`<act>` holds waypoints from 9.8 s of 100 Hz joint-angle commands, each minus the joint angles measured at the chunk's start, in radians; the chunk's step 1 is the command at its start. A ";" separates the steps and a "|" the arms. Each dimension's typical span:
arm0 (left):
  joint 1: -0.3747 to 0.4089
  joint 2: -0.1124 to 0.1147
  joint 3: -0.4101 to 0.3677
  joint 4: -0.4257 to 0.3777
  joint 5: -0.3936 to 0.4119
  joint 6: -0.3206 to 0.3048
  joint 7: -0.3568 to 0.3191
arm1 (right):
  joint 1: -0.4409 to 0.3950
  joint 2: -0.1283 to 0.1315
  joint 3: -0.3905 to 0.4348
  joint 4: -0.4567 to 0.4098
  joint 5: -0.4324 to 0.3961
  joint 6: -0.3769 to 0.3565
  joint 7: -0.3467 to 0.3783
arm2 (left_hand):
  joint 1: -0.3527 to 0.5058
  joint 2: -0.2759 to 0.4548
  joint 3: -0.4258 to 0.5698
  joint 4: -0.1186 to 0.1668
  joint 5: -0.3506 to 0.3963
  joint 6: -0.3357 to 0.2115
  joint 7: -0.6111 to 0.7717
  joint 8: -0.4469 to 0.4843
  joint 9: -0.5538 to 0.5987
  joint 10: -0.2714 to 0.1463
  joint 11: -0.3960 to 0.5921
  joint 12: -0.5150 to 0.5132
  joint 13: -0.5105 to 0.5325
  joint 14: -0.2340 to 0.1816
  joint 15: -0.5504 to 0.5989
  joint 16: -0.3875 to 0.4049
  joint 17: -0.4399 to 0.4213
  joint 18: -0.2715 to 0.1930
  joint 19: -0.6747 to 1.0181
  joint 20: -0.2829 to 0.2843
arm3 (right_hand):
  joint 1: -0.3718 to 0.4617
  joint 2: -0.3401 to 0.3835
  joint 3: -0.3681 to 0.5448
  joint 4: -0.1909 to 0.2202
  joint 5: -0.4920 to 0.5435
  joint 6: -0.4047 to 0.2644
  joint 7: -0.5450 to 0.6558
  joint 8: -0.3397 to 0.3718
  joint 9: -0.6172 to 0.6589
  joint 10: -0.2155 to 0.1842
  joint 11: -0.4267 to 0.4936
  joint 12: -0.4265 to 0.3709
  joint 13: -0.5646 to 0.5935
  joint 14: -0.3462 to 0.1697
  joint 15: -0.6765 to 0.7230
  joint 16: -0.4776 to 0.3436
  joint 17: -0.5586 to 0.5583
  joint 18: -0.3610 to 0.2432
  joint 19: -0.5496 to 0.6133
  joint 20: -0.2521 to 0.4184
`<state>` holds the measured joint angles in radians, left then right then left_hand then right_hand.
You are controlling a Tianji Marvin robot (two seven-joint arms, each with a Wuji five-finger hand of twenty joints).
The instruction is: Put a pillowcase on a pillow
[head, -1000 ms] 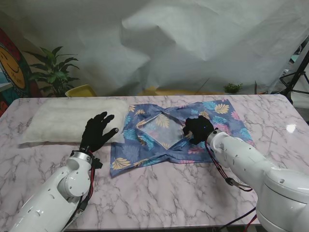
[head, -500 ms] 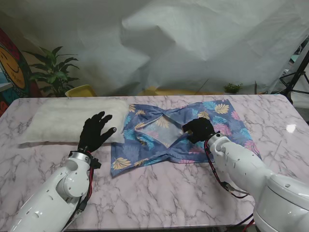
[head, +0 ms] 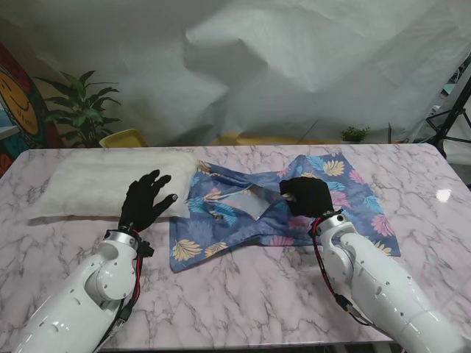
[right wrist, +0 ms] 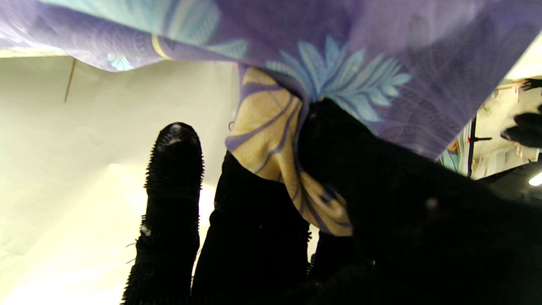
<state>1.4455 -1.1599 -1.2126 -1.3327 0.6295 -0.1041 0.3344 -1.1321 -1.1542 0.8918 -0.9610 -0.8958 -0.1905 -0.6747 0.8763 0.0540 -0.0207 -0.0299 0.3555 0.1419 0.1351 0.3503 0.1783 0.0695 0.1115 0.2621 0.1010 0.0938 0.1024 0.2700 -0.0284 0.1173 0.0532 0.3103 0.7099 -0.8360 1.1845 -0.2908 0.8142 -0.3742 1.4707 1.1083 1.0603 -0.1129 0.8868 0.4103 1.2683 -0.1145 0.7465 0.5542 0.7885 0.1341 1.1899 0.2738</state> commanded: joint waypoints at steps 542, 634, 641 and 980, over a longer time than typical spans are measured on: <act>-0.267 0.148 -0.026 0.060 0.521 -0.717 -0.143 | -0.337 0.044 0.194 -0.542 -0.176 0.237 0.175 | 0.346 -0.509 0.903 -0.170 0.498 -0.257 1.285 0.681 0.788 -0.199 0.647 0.473 0.744 0.069 0.604 0.704 0.605 -0.107 1.304 0.093 | -0.015 -0.037 0.098 -0.014 -0.029 -0.190 -0.194 -0.678 -0.325 -0.042 0.325 0.361 -0.238 -0.141 0.571 0.228 -0.087 -0.115 0.092 0.272; -0.333 0.125 0.168 0.039 0.395 -0.468 -0.285 | -0.293 0.047 0.108 -0.529 -0.200 0.178 0.142 | 0.415 -0.247 0.629 -0.089 0.247 -0.191 1.105 0.618 0.651 -0.055 0.588 0.562 0.629 0.073 0.734 0.733 0.551 -0.168 1.318 0.291 | -0.020 -0.037 0.103 -0.014 -0.030 -0.197 -0.199 -0.680 -0.317 -0.045 0.313 0.356 -0.238 -0.138 0.567 0.230 -0.100 -0.114 0.086 0.272; -0.337 0.124 0.182 0.041 0.377 -0.455 -0.299 | -0.292 0.048 0.104 -0.530 -0.199 0.172 0.145 | 0.415 -0.239 0.613 -0.089 0.241 -0.197 1.097 0.610 0.646 -0.050 0.584 0.565 0.624 0.068 0.740 0.730 0.547 -0.174 1.322 0.294 | -0.022 -0.037 0.103 -0.015 -0.031 -0.197 -0.200 -0.680 -0.316 -0.046 0.311 0.355 -0.238 -0.138 0.566 0.229 -0.100 -0.112 0.084 0.271; -0.427 0.021 0.668 0.248 0.251 -0.200 -0.023 | -0.207 0.112 0.184 -0.613 -0.259 0.183 0.748 | 0.302 -0.190 0.018 -0.007 0.256 -0.040 0.896 0.073 0.825 -0.140 0.823 0.453 0.910 -0.010 1.017 0.621 0.861 -0.261 1.666 0.160 | -0.335 0.243 0.010 0.137 -0.600 0.240 -0.828 -0.863 -0.786 0.162 -0.191 -0.071 -0.758 0.121 -0.476 -0.338 -0.654 0.065 -0.312 -0.091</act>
<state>1.0119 -1.1333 -0.5515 -1.0911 0.8723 -0.2990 0.3188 -1.3843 -1.0425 1.0807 -1.6289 -1.1459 0.0273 0.0705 1.1132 -0.1824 -0.0655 -0.0903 0.5777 0.1514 0.9837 0.4135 0.9478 0.0379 0.8712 0.7148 1.0174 0.0332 1.0632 0.8897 0.8284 -0.0226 1.6089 0.4446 0.3456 -0.5522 1.1317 -0.1479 0.1938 -0.0873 0.5924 0.2415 0.2614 0.0609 0.6713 0.3349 0.4834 0.0346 0.2379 0.1977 0.1274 0.2220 0.8631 0.1586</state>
